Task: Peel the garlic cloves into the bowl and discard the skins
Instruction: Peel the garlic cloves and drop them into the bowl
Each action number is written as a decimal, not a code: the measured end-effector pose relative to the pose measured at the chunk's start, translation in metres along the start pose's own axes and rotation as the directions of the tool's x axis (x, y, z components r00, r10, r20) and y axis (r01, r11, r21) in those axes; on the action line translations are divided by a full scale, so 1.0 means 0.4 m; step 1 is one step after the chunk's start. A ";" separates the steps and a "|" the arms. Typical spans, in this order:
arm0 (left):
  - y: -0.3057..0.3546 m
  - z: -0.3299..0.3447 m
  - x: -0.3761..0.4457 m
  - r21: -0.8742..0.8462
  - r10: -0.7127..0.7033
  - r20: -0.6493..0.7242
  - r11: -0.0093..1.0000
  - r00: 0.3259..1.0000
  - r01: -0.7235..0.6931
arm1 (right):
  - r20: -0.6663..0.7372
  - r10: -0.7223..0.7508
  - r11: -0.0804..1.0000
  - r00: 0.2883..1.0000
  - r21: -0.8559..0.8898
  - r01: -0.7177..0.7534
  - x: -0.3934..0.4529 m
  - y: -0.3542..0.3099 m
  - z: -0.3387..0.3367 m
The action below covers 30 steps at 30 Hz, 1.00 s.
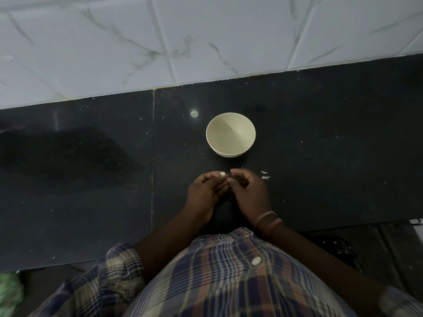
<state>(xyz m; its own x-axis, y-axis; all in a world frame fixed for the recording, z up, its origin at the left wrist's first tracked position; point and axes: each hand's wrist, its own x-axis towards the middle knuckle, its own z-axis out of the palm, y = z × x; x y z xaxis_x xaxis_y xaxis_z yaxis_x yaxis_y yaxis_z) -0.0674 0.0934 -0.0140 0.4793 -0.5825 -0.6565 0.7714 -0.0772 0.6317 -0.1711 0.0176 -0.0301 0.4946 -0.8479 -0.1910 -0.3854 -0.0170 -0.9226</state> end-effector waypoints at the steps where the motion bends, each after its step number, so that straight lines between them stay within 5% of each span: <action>1: -0.001 -0.003 -0.003 0.007 0.011 0.010 1.000 1.000 -0.011 | 0.000 -0.015 1.000 1.000 0.006 0.015 -0.002 -0.006 0.003; 10: 0.007 -0.033 -0.021 0.090 0.017 0.066 0.996 0.998 -0.023 | 0.056 0.017 0.983 0.998 0.182 -0.027 -0.004 -0.019 0.005; 19: 0.015 -0.050 -0.021 0.093 -0.129 0.056 0.988 0.990 0.123 | 0.182 0.135 0.892 0.974 0.405 -0.199 -0.021 -0.026 0.016; 30: 0.041 -0.072 -0.037 0.258 0.066 0.146 0.961 0.987 -0.102 | 0.124 0.064 0.965 0.990 0.246 -0.094 -0.026 -0.065 0.005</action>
<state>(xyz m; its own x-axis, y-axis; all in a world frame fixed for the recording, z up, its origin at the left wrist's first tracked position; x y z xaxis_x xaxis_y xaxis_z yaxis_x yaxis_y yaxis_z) -0.0498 0.1239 -0.0059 0.4629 -0.6979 -0.5465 0.5840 -0.2237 0.7803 -0.1647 0.0278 -0.0049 0.5619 -0.7747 -0.2902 -0.2268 0.1931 -0.9546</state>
